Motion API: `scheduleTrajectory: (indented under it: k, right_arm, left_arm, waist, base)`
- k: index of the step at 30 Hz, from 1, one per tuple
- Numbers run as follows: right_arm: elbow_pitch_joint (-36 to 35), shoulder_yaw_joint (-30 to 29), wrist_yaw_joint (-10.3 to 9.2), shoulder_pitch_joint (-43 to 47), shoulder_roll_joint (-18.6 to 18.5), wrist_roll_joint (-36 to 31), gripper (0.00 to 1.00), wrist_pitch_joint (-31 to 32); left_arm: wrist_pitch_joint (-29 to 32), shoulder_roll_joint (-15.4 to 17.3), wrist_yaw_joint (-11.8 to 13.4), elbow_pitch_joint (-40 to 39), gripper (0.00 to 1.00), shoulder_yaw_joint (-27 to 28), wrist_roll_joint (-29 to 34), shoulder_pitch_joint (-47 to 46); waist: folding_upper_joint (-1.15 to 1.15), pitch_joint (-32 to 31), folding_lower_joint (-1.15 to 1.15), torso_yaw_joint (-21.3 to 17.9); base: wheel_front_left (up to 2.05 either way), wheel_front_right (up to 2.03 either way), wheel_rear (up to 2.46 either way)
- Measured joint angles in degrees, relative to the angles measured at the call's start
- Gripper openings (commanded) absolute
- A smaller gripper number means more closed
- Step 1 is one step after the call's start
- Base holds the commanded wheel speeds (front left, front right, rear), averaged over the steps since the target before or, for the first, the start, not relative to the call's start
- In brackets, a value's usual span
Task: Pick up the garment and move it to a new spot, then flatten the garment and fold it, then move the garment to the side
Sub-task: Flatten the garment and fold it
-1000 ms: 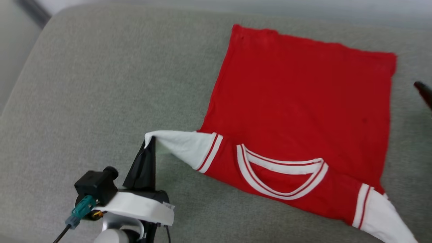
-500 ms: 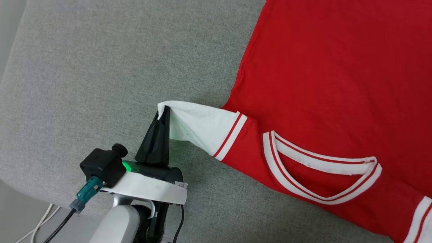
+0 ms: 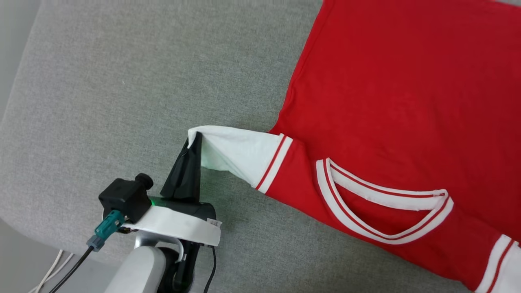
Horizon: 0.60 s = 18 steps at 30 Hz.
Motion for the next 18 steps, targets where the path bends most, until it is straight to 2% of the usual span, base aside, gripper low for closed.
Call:
scheduleTrajectory:
  k: [6,13,18]
  right_arm:
    - [-2.3,7.6,-0.01,5.6,-1.5,0.3,0.00,-1.5]
    - [-11.7,16.4,0.00,17.6,-5.7,5.1,0.00,-1.2]
    - [-19.5,16.8,0.00,31.4,-6.8,9.0,0.00,0.1]
  left_arm:
    - [0.5,1.4,0.7,2.8,0.00,1.1,-0.9,3.0]
    - [1.7,4.1,2.9,4.1,0.00,3.8,-2.4,8.7]
    - [3.6,6.0,4.2,4.0,0.00,4.3,-2.6,12.1]
  waist:
    - [0.00,-5.5,0.00,-1.7]
    - [0.00,-13.4,-0.01,-5.5]
    - [0.00,-18.4,-0.01,-9.5]
  base:
    - [0.00,0.00,0.00]
    - [0.00,0.00,0.00]
    - [0.00,0.00,0.00]
